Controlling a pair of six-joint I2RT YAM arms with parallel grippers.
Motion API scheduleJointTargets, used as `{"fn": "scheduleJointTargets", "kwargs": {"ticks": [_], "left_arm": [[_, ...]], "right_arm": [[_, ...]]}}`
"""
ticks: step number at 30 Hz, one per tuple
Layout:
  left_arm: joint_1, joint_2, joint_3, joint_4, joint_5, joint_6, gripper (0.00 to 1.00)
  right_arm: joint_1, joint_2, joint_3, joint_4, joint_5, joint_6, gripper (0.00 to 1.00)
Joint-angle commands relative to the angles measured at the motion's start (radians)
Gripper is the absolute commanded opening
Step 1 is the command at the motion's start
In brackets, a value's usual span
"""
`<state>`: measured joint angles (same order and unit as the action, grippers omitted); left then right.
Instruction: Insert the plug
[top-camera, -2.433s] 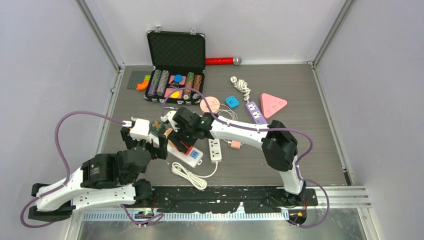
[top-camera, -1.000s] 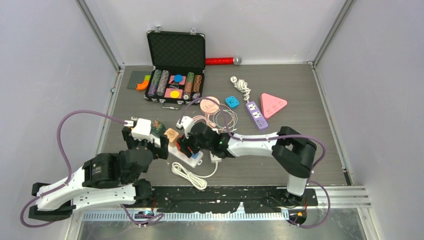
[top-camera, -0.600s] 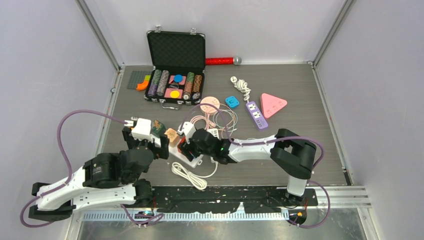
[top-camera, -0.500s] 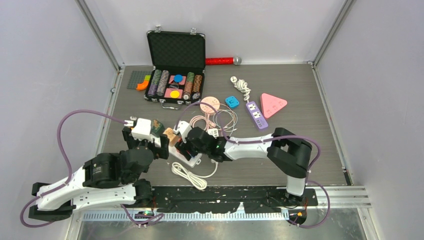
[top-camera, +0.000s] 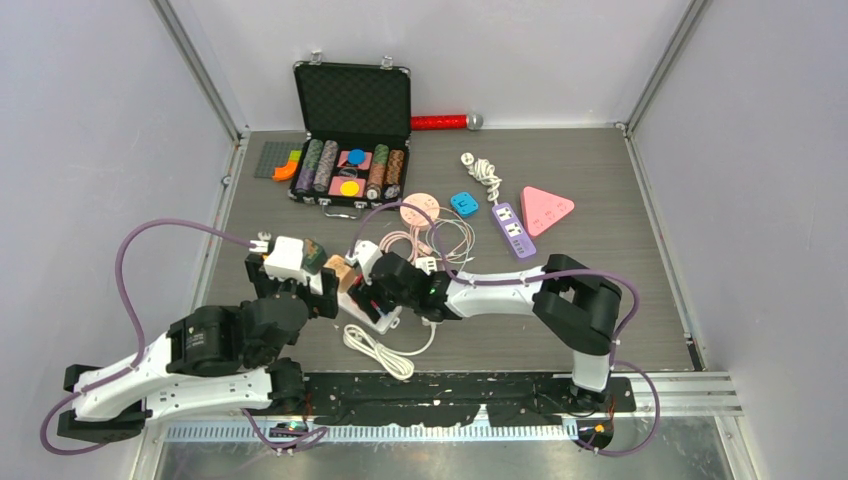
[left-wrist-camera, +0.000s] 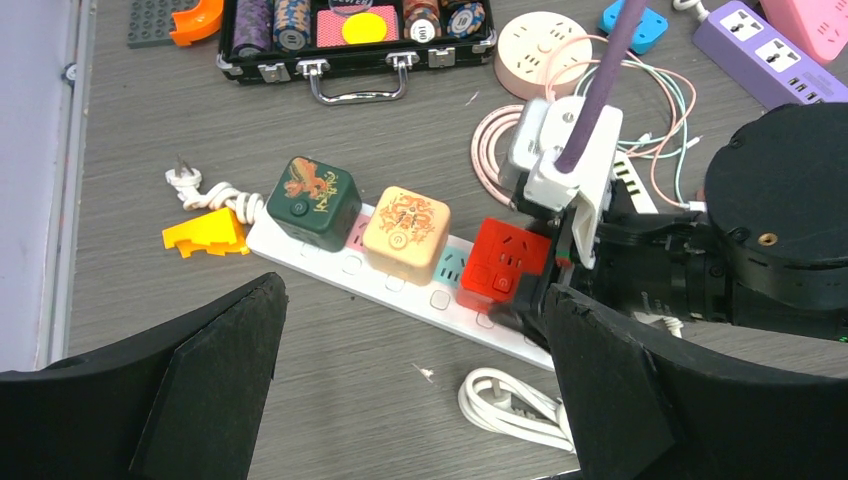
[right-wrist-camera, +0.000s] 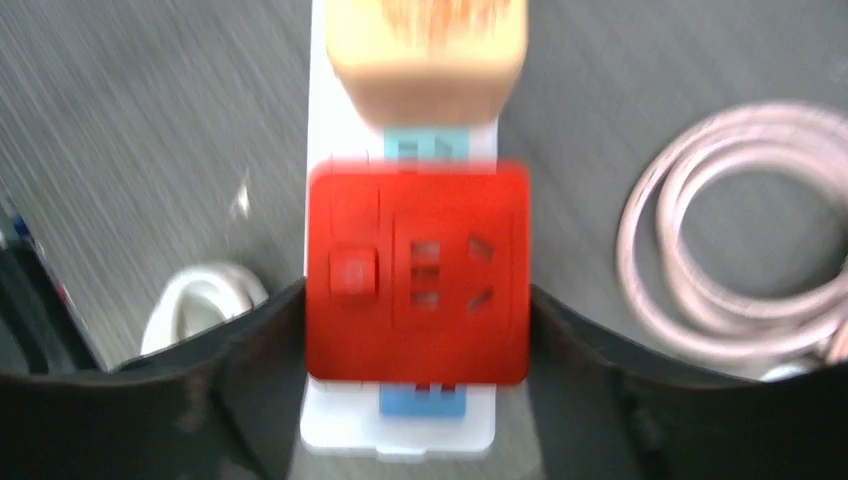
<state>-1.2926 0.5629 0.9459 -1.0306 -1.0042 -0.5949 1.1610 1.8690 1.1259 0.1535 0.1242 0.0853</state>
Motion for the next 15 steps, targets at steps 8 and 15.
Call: {"fn": "scheduleJointTargets", "kwargs": {"ticks": [8, 15], "left_arm": [[0.005, 0.043, -0.026, 0.112, 0.022, 0.028, 0.99], [0.006, 0.054, -0.087, 0.266, 0.081, 0.102, 0.99]], "right_arm": [[-0.102, -0.205, 0.121, -0.442, -0.157, 0.118, 0.95], [-0.24, -0.414, -0.014, -0.424, -0.195, 0.216, 0.98]]}}
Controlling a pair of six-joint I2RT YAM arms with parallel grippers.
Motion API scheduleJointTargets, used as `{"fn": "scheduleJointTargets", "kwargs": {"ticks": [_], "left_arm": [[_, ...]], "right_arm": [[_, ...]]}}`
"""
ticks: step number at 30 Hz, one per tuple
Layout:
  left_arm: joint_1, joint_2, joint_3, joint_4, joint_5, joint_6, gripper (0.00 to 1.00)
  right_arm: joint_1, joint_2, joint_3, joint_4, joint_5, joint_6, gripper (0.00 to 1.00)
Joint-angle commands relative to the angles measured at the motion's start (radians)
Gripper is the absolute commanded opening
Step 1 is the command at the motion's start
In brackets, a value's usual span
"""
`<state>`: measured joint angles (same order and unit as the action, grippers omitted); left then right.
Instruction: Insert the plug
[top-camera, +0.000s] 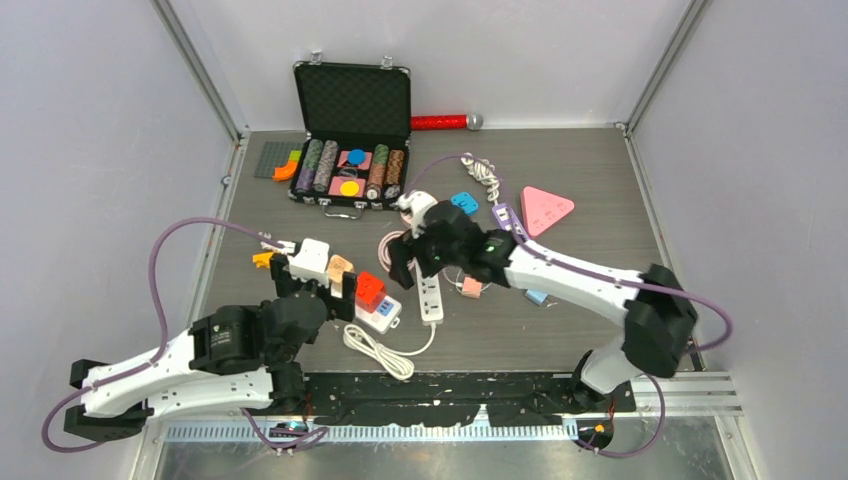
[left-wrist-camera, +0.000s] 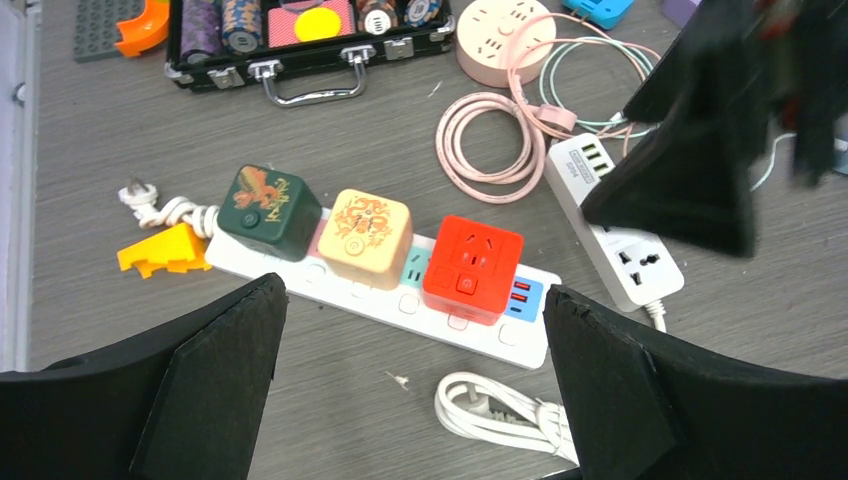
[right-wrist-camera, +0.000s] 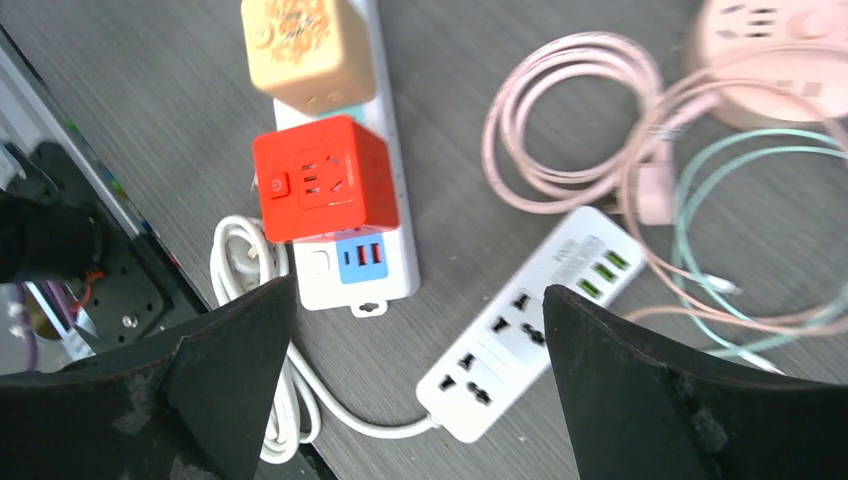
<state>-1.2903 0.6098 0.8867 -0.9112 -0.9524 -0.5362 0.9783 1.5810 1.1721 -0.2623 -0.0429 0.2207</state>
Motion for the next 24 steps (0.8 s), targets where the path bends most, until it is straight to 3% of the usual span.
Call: {"fn": "scheduleJointTargets", "kwargs": {"ticks": [1, 6, 9, 15, 19, 24], "left_arm": [[0.005, 0.006, -0.038, 0.172, 0.038, 0.044, 0.99], [0.049, 0.034, -0.092, 0.278, 0.149, 0.014, 0.99], [0.102, 0.086, -0.105, 0.326, 0.256, -0.021, 0.98], [0.168, 0.248, -0.095, 0.441, 0.406, -0.027, 0.94], [0.258, 0.351, -0.084, 0.577, 0.581, -0.017, 0.88], [0.351, 0.545, -0.032, 0.768, 0.69, 0.036, 0.82]], "right_arm": [[-0.09, -0.139, -0.071, -0.019, -0.014, 0.091, 0.95], [-0.238, -0.187, -0.138, -0.088, 0.121, 0.139, 0.63], [-0.305, -0.168, -0.166, -0.11, 0.177, 0.182, 0.5], [-0.351, -0.16, -0.233, -0.103, 0.242, 0.245, 0.5], [-0.372, -0.173, -0.284, -0.102, 0.254, 0.286, 0.49], [-0.384, -0.27, -0.36, -0.088, 0.261, 0.34, 0.45]]}}
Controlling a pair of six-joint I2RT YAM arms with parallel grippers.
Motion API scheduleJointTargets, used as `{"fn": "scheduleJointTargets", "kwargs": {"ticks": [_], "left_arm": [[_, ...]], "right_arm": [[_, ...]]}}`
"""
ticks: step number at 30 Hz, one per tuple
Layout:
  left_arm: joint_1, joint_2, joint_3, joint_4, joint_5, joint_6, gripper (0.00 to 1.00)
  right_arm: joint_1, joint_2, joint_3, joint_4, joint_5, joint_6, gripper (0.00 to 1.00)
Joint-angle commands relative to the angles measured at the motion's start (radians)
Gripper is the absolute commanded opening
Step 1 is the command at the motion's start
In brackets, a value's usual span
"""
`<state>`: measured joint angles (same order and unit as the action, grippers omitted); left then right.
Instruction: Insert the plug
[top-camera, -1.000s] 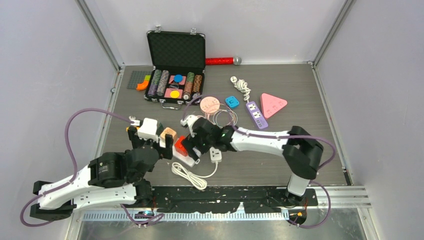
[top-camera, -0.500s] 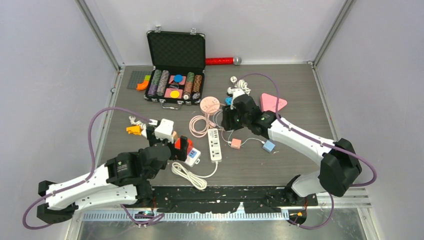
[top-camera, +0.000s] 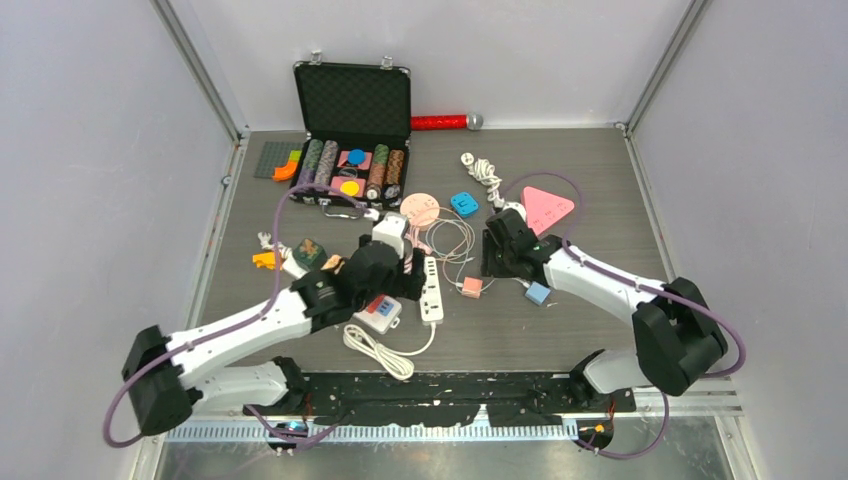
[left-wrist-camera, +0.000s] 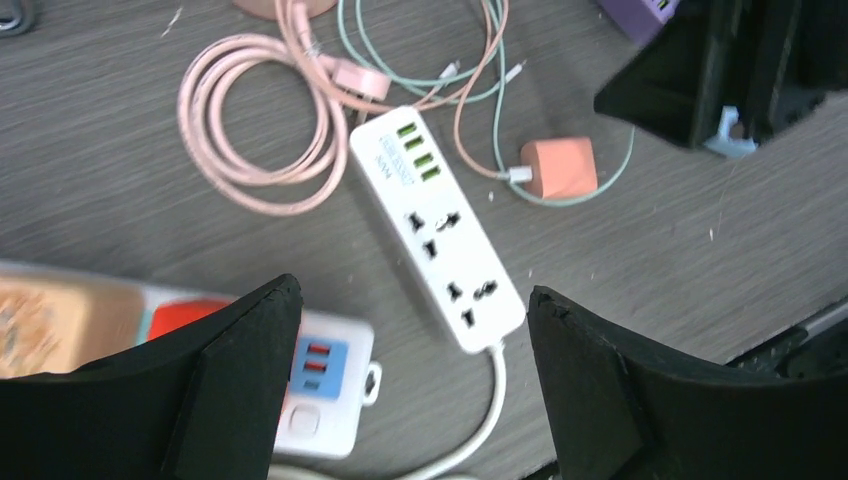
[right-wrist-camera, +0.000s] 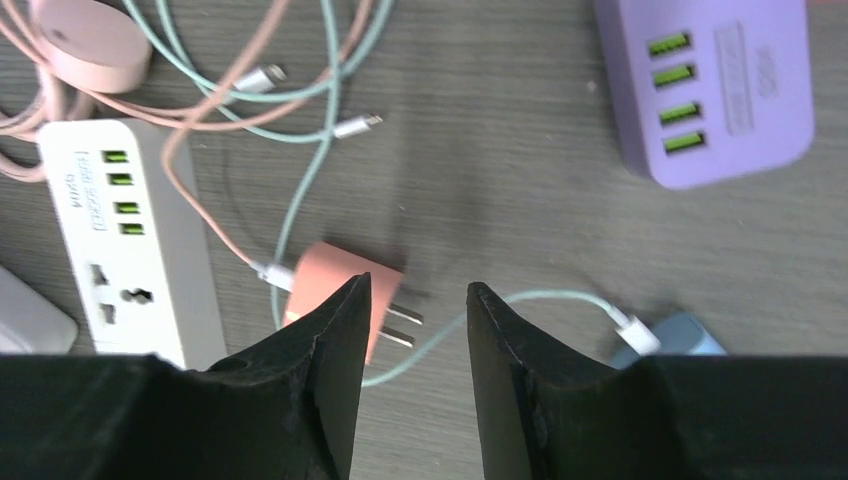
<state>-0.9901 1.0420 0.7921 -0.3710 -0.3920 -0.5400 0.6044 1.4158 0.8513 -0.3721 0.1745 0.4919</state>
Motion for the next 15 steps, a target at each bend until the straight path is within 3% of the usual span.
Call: {"fn": "scheduleJointTargets", "kwargs": {"ticks": [1, 8, 15], "left_arm": [[0.063, 0.167, 0.085, 0.255, 0.143, 0.053, 0.8], [0.099, 0.542, 0.301, 0.358, 0.19, 0.149, 0.76], [0.144, 0.76, 0.474, 0.3, 0.189, 0.17, 0.78]], "right_arm": [[-0.011, -0.117, -0.046, 0.018, 0.043, 0.074, 0.44], [-0.015, -0.217, -0.099, -0.014, 0.015, 0.099, 0.44], [-0.018, -0.27, -0.106, -0.046, 0.002, 0.083, 0.46]]}}
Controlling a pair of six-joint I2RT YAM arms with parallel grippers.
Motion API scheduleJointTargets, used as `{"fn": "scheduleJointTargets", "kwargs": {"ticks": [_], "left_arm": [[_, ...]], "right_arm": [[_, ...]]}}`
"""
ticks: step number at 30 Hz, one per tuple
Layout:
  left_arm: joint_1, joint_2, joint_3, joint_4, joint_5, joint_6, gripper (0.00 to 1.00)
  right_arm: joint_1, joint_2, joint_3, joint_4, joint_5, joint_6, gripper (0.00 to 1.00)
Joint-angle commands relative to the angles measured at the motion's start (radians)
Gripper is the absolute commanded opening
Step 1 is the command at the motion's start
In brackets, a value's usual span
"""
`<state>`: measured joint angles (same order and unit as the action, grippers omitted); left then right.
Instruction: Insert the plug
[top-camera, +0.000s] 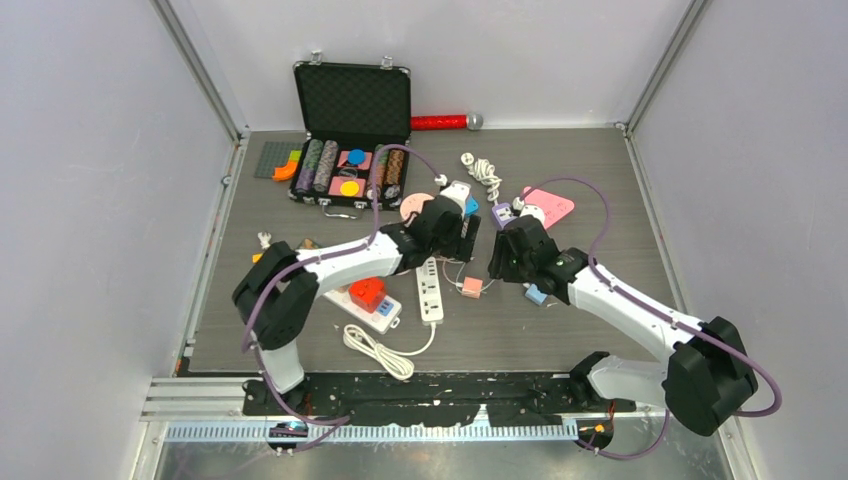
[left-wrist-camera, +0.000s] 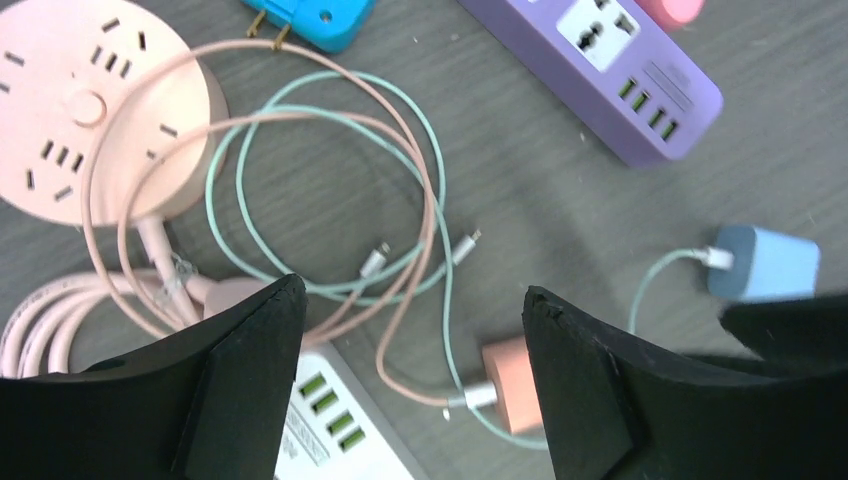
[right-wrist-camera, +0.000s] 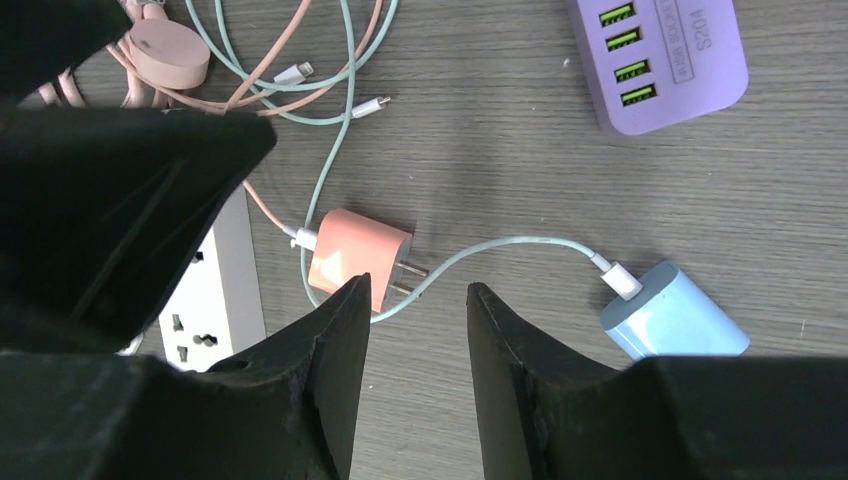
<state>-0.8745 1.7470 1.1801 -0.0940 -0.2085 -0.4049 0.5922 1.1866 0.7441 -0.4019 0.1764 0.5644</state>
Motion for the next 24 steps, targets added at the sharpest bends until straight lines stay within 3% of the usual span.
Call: {"fn": "scheduleJointTargets", "kwargs": {"ticks": [1, 6, 15, 20, 24], "left_arm": [[0.03, 0.073, 0.104, 0.013, 0.007, 0.039, 0.77], [0.037, 0.162, 0.151, -0.035, 0.013, 0.049, 0.69], [0.045, 0.2, 0.144, -0.046, 0.074, 0.058, 0.4], [0.046, 0.161, 0.152, -0.078, 0.071, 0.088, 0.0], [0.046, 0.071, 0.168, -0.117, 0.062, 0.115, 0.0]], "right_arm": [[-0.007, -0.044, 0.001, -0.017, 0.002, 0.007, 0.46], [-0.009, -0.052, 0.002, -0.02, -0.005, -0.003, 0.46], [-0.014, -0.044, 0.006, -0.02, -0.011, -0.016, 0.47], [-0.016, -0.042, 0.008, -0.007, -0.028, -0.017, 0.47], [-0.015, -0.034, 0.007, 0.027, -0.089, -0.04, 0.53]]}}
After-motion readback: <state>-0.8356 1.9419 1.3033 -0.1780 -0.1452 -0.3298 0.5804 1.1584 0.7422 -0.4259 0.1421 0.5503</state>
